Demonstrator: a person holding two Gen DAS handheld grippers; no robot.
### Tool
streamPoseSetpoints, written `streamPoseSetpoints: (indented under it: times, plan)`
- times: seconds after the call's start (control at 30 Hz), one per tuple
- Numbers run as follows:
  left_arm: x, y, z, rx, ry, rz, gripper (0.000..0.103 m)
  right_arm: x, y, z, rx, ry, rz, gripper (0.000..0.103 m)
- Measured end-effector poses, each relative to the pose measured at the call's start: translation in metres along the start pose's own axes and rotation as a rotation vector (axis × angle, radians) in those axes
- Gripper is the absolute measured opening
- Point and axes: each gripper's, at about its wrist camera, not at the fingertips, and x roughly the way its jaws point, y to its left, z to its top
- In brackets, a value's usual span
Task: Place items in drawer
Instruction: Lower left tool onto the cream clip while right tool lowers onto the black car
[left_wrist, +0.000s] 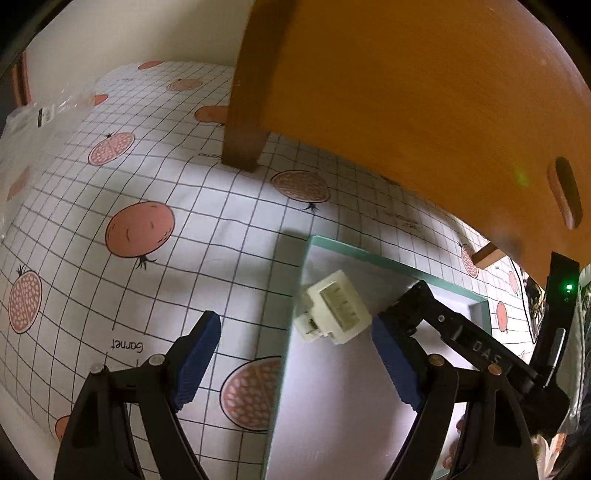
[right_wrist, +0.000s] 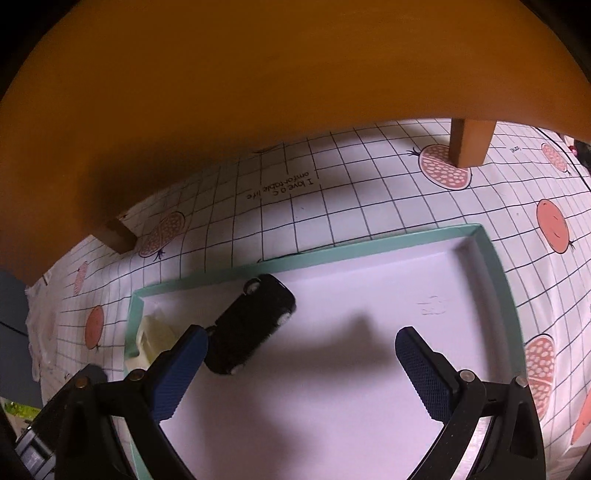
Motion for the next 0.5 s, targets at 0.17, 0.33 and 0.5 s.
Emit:
streamPoseSetpoints:
  times: [0.17, 0.33, 0.5]
  plan:
    - [0.002, 0.008, 0.000, -0.023, 0.010, 0.003, 0.085, 0.011, 0.011, 0.001, -0.024, -0.006, -0.037, 0.103]
    - [0.003, 0.011, 0.000, -0.027, 0.013, 0.002, 0.085, 0.022, 0.016, 0.001, -0.040, 0.004, -0.078, 0.103]
    - [0.004, 0.008, -0.001, -0.019, 0.021, -0.007, 0.085, 0.022, 0.018, -0.001, -0.087, 0.007, -0.107, 0.103]
